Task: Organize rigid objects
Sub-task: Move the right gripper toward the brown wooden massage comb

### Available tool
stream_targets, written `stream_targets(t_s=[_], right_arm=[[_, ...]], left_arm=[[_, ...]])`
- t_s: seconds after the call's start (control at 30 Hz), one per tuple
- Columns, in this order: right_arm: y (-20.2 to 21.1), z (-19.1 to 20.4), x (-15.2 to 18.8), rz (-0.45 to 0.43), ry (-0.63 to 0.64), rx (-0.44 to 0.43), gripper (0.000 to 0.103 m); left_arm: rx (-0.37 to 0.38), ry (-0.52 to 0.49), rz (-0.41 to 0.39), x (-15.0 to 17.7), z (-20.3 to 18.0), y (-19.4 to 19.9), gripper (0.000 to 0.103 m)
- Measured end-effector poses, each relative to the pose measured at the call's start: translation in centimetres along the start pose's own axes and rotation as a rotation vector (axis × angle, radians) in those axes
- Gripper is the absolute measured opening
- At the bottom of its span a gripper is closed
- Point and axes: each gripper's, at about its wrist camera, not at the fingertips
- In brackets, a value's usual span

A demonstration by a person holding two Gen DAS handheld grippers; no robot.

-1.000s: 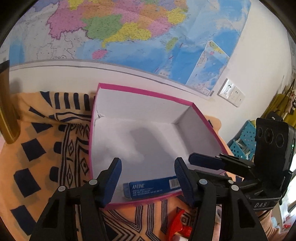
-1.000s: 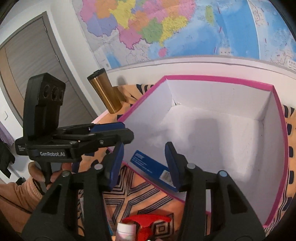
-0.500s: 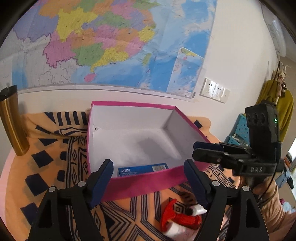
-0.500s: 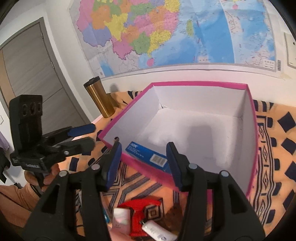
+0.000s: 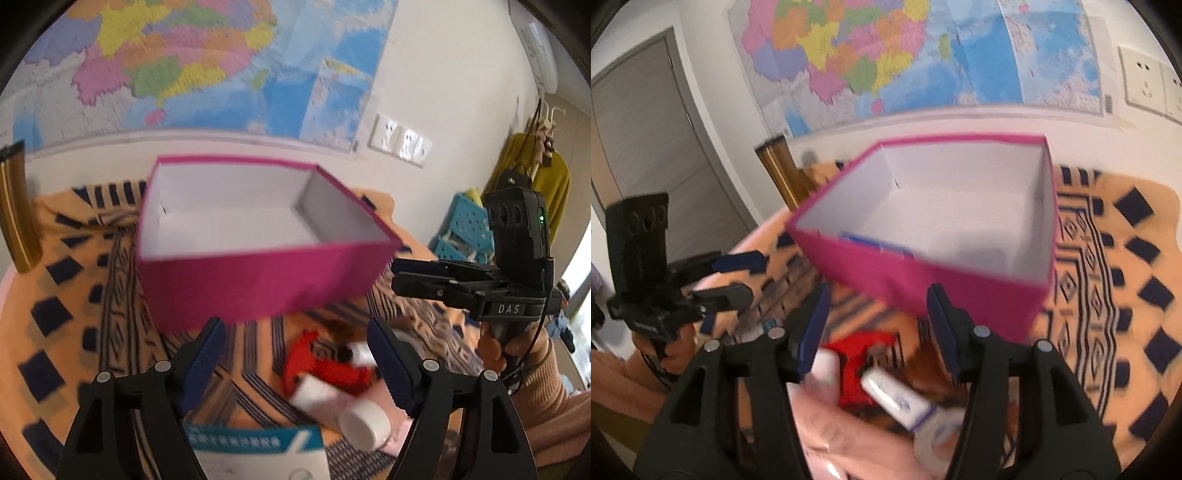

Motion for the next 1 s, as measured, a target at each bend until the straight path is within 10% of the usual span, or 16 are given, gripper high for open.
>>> stream_targets(t_s=[0.43, 1.0], right_arm=[[-0.1, 2.6, 6.9, 0.195, 0.094, 0.031, 0.057], [0.7, -7.7, 8.6, 0.196, -0.189, 0.269, 0.055]], left_arm=[[0.055, -0.020, 0.124, 4.6, -3.0, -1.2, 0.080], [0.048, -0.011, 0.136, 2.1, -3.4, -3.9, 0.080]])
Point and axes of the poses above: each gripper's, at about its wrist camera, not at the fingertips, and y roughly against the way its jaws point, z to its left, x to its underside, and after that the axes turned 5 degrees about y, right-handed
